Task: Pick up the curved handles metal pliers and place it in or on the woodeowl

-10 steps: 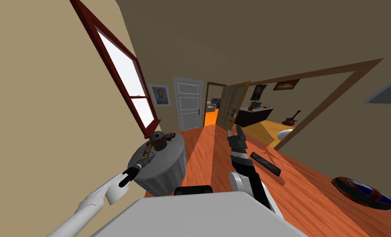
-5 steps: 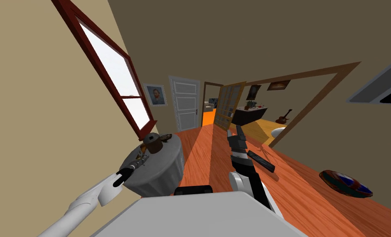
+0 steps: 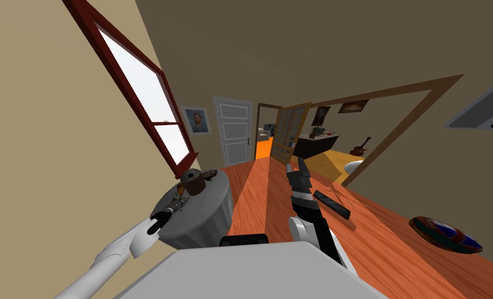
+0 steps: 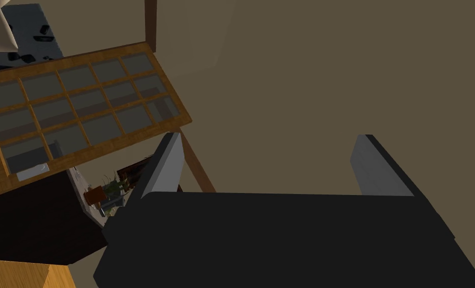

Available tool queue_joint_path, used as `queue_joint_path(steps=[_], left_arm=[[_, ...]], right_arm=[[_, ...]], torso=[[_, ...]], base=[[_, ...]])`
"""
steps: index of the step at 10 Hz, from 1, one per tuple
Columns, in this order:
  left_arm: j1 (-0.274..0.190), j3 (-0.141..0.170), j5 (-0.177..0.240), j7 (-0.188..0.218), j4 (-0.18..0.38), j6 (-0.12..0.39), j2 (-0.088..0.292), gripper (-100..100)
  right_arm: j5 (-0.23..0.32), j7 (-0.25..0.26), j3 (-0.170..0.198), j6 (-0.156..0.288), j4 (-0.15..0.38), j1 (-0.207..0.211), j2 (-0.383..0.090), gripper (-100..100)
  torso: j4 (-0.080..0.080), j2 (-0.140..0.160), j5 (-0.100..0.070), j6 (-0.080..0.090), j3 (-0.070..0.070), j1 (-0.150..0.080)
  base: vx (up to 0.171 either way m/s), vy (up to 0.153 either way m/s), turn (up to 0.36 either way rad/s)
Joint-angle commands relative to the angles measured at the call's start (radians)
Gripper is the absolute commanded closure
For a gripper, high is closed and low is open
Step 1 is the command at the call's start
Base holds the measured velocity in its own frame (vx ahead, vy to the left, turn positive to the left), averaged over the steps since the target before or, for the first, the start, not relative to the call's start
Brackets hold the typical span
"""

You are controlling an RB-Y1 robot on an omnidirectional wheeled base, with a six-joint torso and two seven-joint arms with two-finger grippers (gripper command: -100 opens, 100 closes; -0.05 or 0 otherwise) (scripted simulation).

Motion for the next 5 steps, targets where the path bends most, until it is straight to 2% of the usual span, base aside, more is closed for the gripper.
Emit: queue_joint_path(steps=[1,2,5], left_arm=[[0.0,0.0,0.0,0.0,0.0,0.0,0.0,-100],[-0.001,0.001,-0.001,-0.002,0.001,0.0,-0.001,100],[-0.001,0.001,-0.001,-0.002,0.001,0.001,-0.001,100]], right_arm=[[0.0,0.0,0.0,0.0,0.0,0.0,0.0,0],[0.0,0.0,0.0,0.0,0.0,0.0,0.0,0],[0.0,0.0,0.0,0.0,0.0,0.0,0.0,0]], torso=[[0.0,0.0,0.0,0.0,0.0,0.0],[0.001,0.002,-0.001,0.0,0.001,-0.002],[0.001,0.003,-0.001,0.0,0.002,-0.003]], base=[[0.0,0.0,0.0],[0.0,0.0,0.0],[0.0,-0.001,-0.004]])
